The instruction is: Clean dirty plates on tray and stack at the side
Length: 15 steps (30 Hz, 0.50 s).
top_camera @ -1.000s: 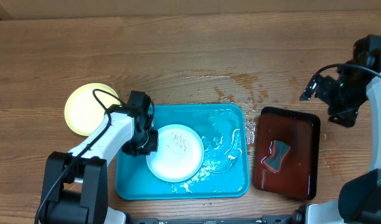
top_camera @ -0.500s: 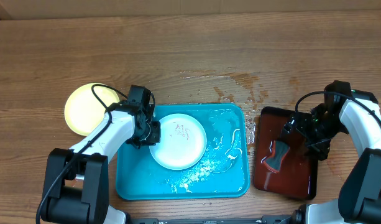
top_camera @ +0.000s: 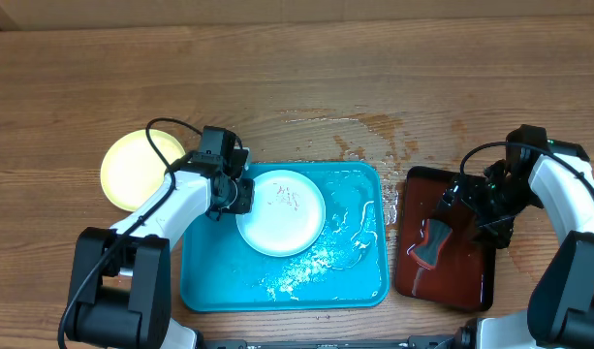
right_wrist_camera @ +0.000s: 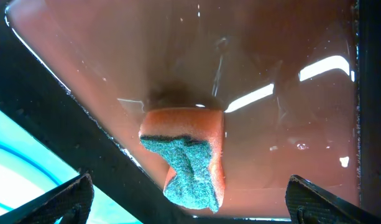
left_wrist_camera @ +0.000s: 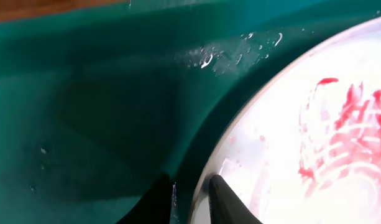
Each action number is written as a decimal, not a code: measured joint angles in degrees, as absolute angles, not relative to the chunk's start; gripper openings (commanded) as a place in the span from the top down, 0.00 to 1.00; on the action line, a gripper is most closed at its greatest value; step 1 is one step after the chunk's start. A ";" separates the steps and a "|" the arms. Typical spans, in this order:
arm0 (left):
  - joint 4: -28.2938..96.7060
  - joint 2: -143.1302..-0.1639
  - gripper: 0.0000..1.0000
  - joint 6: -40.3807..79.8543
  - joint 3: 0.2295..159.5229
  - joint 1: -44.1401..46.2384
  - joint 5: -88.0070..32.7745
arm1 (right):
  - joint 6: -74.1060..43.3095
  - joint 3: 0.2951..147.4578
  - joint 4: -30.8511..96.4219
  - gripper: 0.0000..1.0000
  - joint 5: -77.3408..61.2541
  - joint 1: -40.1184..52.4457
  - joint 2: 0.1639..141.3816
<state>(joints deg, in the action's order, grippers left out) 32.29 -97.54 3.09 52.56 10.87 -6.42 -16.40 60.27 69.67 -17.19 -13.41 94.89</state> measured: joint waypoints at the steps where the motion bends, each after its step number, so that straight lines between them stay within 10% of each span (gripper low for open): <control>1: 32.25 -97.54 0.85 2.07 52.75 10.87 -6.39 | -16.23 60.27 69.65 0.00 -17.19 -13.41 94.89; 15: 24.08 -97.54 0.96 -12.45 53.10 10.87 -4.29 | -14.68 60.27 70.46 0.00 -17.17 -13.39 94.89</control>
<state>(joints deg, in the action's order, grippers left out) 24.08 -97.54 -12.45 53.10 10.87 -4.29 -14.68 60.27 70.46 -17.17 -13.39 94.89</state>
